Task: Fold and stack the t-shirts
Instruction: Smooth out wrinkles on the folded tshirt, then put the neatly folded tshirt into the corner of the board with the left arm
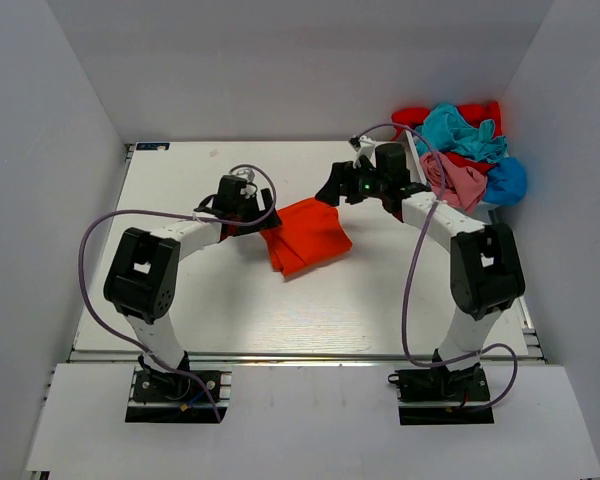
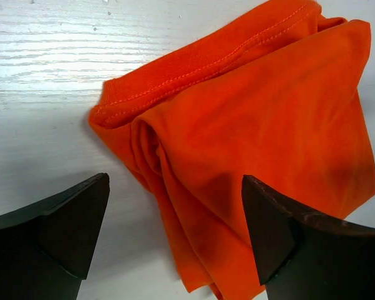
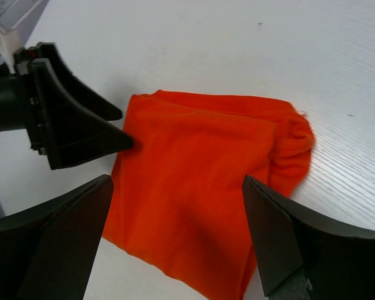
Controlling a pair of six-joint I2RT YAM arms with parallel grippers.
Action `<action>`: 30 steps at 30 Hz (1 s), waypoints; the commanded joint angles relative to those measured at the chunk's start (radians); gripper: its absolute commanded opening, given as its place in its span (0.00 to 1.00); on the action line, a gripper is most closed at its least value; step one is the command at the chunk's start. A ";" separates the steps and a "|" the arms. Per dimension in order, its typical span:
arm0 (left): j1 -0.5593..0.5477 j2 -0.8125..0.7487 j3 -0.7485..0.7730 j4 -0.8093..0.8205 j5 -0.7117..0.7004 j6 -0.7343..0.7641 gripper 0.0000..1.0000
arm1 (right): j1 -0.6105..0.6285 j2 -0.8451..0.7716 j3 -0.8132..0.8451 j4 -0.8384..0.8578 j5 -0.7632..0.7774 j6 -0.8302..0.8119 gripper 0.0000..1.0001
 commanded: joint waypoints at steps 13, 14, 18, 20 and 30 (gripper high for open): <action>0.017 0.112 0.011 0.029 0.050 0.007 0.70 | -0.005 0.437 0.276 0.127 0.007 0.227 0.82; 0.017 0.132 0.025 0.029 0.050 0.007 0.67 | -0.005 0.466 0.326 0.090 0.043 0.258 0.82; 0.017 0.157 0.025 0.038 0.050 0.007 0.49 | -0.009 0.537 0.356 0.041 0.082 0.277 0.80; 0.026 0.168 0.043 0.049 0.074 0.016 0.40 | -0.008 0.534 0.337 0.034 0.065 0.282 0.80; 0.026 0.218 0.217 0.021 -0.004 0.195 0.00 | -0.014 0.258 0.253 0.064 -0.110 0.147 0.90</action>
